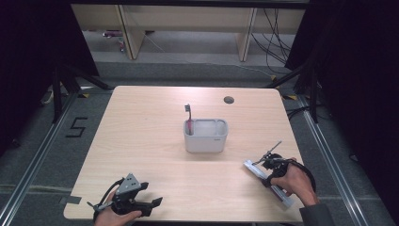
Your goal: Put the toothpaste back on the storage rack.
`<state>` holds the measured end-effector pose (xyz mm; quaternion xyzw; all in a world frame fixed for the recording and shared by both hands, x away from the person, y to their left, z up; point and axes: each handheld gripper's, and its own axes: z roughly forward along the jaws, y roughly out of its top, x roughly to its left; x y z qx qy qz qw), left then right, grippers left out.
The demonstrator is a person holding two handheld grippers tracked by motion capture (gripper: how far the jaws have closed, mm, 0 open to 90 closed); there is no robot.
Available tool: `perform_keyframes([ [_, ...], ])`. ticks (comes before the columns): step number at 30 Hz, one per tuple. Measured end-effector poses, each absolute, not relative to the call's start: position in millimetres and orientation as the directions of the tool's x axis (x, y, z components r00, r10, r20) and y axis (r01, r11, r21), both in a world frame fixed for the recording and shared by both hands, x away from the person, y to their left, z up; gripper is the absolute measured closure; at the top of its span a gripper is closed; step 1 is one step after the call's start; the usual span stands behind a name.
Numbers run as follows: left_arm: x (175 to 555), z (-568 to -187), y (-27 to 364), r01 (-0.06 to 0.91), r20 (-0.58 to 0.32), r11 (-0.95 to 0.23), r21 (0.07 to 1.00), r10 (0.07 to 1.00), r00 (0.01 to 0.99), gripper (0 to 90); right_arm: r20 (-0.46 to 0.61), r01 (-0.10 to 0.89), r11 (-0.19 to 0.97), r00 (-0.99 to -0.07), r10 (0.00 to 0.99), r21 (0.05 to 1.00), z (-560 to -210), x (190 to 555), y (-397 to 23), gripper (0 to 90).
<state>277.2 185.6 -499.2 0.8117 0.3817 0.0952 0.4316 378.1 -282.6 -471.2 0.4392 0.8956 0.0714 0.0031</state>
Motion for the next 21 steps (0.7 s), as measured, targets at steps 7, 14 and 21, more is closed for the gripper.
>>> perform_keyframes([
  [7, 277, -499, 186, 0.536, -0.172, -0.338, 0.773, 0.702, 0.691, 21.5, 0.057, 0.781, 0.613, -0.621, 0.781, 0.118, -470, 379, -282, 74.5],
  [14, 277, -499, 186, 0.537, -0.172, -0.336, 0.774, 0.704, 0.689, 21.6, 0.089, 0.747, 0.639, -0.660, 0.746, 0.185, -465, 376, -289, 74.9],
  [21, 277, -500, 185, 0.548, -0.187, -0.315, 0.775, 0.714, 0.675, 21.7, 0.098, 0.720, 0.618, -0.672, 0.734, 0.316, -445, 373, -296, 75.1],
])
